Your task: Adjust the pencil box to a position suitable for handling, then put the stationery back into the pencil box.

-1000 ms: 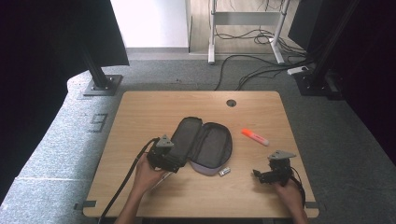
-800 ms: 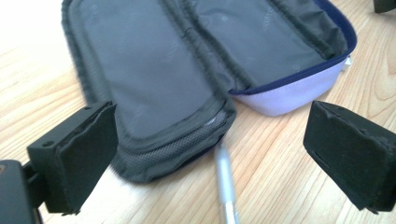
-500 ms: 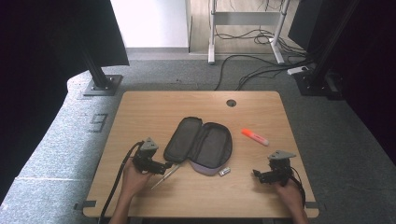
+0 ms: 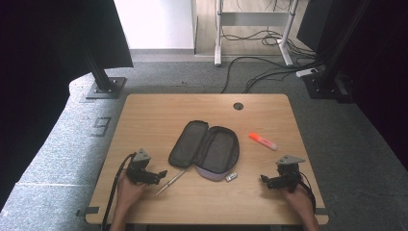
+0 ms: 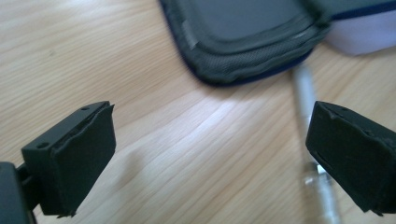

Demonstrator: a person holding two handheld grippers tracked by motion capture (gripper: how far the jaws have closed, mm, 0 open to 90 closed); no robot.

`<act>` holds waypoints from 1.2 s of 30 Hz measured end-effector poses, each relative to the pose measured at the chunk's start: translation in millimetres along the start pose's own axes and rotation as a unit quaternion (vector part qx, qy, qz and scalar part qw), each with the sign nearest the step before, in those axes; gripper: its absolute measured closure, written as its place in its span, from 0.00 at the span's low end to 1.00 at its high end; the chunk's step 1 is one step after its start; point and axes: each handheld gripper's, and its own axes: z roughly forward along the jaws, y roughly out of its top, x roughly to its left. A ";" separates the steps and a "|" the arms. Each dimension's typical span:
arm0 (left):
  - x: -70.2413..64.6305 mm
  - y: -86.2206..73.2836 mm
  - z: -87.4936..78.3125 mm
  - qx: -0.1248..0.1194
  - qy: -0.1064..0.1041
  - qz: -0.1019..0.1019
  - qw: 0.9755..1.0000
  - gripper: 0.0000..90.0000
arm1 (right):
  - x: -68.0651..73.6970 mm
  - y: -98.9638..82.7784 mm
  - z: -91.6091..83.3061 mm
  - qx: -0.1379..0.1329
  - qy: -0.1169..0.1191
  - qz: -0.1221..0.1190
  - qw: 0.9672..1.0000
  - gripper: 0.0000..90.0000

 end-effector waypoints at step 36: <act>7.0 -15.4 11.2 0.025 0.045 -0.012 0.999 0.00 | 0.1 10.7 -4.0 -0.009 0.006 -0.001 1.000 0.06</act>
